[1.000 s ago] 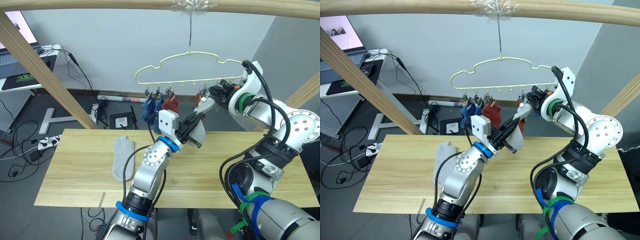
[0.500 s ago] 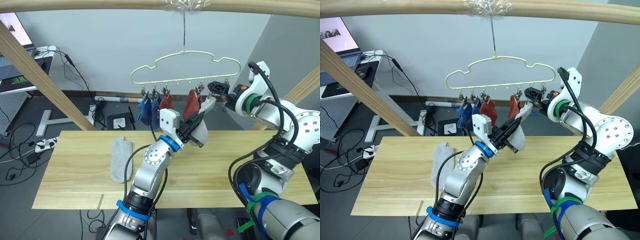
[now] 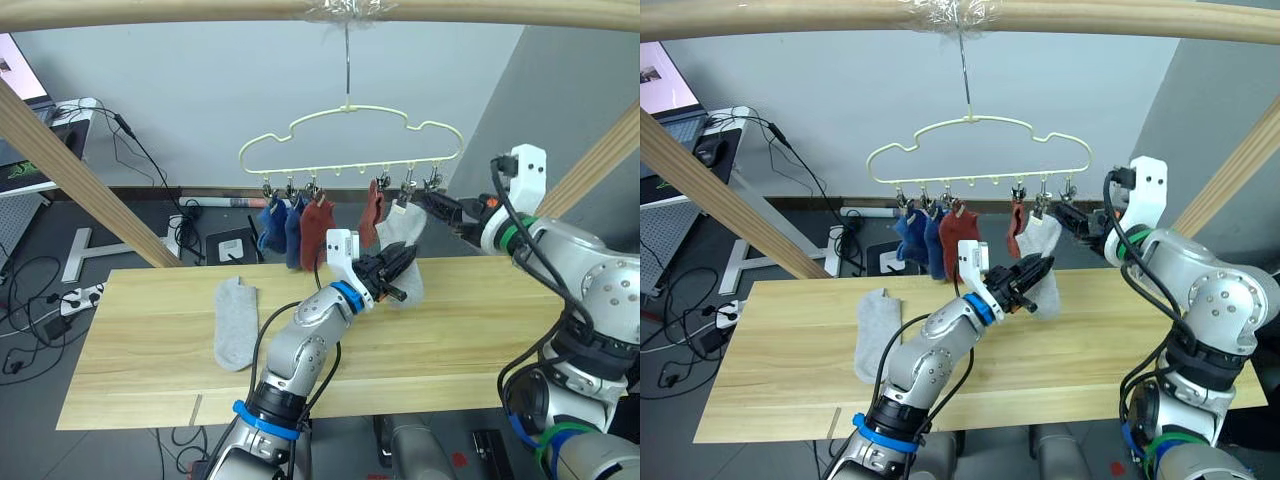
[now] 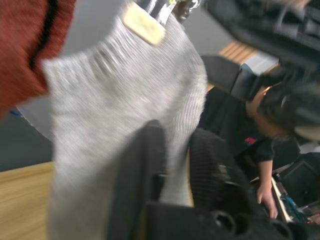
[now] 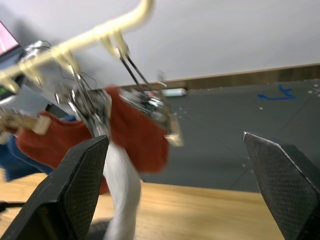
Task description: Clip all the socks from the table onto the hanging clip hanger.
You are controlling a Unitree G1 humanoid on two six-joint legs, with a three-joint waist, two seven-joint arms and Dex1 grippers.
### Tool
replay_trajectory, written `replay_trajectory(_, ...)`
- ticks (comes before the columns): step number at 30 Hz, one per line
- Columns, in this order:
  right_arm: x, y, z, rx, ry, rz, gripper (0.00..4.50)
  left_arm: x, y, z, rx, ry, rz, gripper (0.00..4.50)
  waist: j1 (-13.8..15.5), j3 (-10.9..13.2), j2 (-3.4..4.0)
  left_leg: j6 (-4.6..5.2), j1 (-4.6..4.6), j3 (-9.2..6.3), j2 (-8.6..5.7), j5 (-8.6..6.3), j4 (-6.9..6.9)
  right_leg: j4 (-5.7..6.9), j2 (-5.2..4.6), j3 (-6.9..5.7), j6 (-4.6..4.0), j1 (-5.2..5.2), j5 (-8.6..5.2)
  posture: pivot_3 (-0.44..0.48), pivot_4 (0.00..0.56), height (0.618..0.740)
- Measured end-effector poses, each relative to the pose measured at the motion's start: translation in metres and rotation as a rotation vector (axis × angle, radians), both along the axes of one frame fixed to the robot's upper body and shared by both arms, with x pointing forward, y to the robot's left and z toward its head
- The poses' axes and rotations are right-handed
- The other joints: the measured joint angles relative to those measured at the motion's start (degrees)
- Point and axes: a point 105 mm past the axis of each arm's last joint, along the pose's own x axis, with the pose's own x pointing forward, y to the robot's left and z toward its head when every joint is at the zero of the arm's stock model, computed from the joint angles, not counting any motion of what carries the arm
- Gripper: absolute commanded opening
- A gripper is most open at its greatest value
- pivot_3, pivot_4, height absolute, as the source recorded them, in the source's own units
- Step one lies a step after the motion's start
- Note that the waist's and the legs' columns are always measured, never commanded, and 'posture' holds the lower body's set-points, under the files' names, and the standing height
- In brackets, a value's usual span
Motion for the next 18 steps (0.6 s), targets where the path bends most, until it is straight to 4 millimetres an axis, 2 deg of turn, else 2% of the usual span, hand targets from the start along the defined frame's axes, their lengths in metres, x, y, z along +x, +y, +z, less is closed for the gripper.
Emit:
replay_trajectory(8, -0.007, -0.005, 0.001, -0.143, -0.112, -0.016, 4.5, 0.001, 0.002, 0.002, 0.0, -0.01, 0.0, 4.48, 0.05, 0.0, 0.0, 0.0, 0.0, -0.01, 0.0, 0.0, -0.03, -0.02, 0.0, -0.01, 0.02, 0.0, -0.01, 0.221, 0.244, 0.74)
replay_trajectory(13, -0.012, -0.001, -0.007, -0.28, -0.193, -0.026, 4.5, 0.002, 0.034, 0.009, 0.095, -0.118, 0.046, 4.48, -0.09, 0.0, -0.01, -0.01, 0.06, 0.0, 0.02, 0.01, -0.02, 0.02, 0.01, 0.01, 0.04, 0.0, -0.02, 0.252, 0.239, 0.74)
replay_trajectory(16, -0.011, 0.003, -0.005, -0.315, -0.258, -0.049, 3.88, 0.0, 0.053, 0.018, 0.141, -0.184, 0.058, 4.5, 0.04, 0.01, -0.02, -0.07, 0.05, 0.0, 0.01, 0.04, 0.01, 0.01, 0.0, 0.01, 0.09, 0.02, -0.04, 0.252, 0.239, 0.74)
replay_trajectory(18, -0.01, 0.005, -0.001, -0.334, -0.306, -0.065, 3.16, -0.003, 0.064, 0.025, 0.177, -0.238, 0.054, 4.5, 0.15, 0.01, -0.02, -0.08, 0.05, 0.0, 0.01, 0.05, 0.02, 0.0, 0.0, 0.02, 0.1, 0.04, -0.04, 0.267, 0.238, 0.74)
